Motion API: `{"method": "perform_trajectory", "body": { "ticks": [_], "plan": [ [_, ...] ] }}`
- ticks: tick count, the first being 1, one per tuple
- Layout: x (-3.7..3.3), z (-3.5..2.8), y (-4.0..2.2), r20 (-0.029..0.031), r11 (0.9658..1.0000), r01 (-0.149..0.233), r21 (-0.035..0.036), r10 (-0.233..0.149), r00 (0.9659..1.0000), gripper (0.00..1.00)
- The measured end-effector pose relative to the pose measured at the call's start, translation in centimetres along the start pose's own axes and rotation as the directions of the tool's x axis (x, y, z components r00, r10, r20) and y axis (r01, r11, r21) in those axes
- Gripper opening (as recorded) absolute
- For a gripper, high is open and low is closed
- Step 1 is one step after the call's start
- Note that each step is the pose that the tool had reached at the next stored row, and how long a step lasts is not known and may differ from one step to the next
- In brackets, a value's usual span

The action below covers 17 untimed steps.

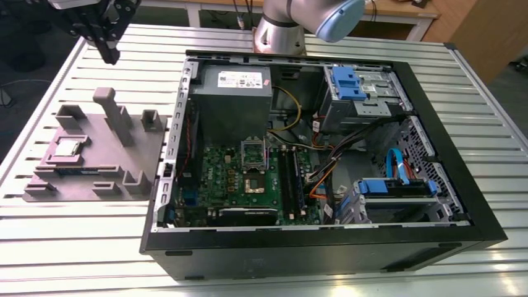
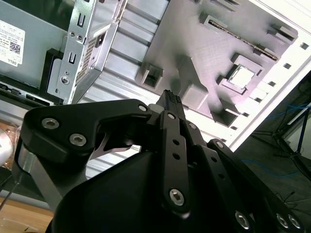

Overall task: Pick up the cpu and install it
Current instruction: 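Reach for the cpu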

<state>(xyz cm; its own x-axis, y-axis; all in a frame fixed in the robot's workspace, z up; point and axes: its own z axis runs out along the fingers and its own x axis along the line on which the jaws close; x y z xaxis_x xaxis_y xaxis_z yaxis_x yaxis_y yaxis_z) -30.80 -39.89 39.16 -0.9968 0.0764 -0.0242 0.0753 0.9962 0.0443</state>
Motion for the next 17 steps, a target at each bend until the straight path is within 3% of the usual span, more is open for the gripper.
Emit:
{"method": "perform_trajectory", "body": {
  "ticks": [17],
  "plan": [
    [0.89, -0.02, -0.07, 0.0001, 1.0000, 0.000, 0.0000, 0.000, 1.0000, 0.10]
  ]
}}
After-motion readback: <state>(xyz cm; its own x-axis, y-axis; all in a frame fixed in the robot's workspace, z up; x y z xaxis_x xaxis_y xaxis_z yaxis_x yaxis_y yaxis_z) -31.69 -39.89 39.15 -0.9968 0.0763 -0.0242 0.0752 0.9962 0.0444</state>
